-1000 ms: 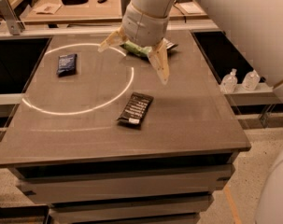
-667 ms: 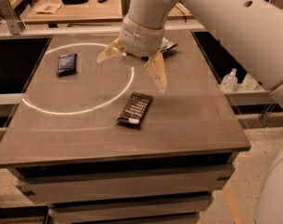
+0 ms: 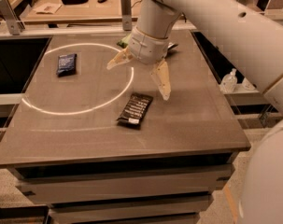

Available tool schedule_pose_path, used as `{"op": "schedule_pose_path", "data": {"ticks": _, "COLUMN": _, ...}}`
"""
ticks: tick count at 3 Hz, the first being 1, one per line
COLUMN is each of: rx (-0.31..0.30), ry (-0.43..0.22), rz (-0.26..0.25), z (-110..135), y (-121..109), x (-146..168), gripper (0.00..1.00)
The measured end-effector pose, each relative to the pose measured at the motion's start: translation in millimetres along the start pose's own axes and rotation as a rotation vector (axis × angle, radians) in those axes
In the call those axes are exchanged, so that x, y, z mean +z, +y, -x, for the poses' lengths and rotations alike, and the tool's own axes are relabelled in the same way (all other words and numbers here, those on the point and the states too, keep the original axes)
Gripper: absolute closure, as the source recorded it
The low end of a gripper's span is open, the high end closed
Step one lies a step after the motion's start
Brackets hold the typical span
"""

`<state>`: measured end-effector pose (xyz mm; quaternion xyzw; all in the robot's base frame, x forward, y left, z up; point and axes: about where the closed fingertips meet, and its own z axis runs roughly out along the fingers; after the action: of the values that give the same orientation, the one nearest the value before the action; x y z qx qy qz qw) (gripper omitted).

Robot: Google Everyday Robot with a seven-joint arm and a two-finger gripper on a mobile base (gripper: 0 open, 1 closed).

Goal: Move rxbar chocolate near green jalapeno chip bag

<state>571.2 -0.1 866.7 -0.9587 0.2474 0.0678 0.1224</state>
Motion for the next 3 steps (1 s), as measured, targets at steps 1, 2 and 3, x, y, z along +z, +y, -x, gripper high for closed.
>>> {"op": "schedule_pose_path", "data": {"ticks": 1, "rx": 0.002, "ry": 0.029, "rz": 0.038, "z": -3.2, "y": 15.8, "x": 11.2, "gripper": 0.0}}
{"op": "schedule_pose_path", "data": {"ticks": 2, "rx": -0.035, "ry": 0.107, "rz": 0.114, "z": 11.8, "y": 32.8, "x": 32.9, "gripper": 0.0}}
{"op": "schedule_pose_path", "data": {"ticks": 3, "rx": -0.045, "ry": 0.136, "rz": 0.189, "z": 24.6, "y": 49.1, "x": 58.6, "gripper": 0.0}}
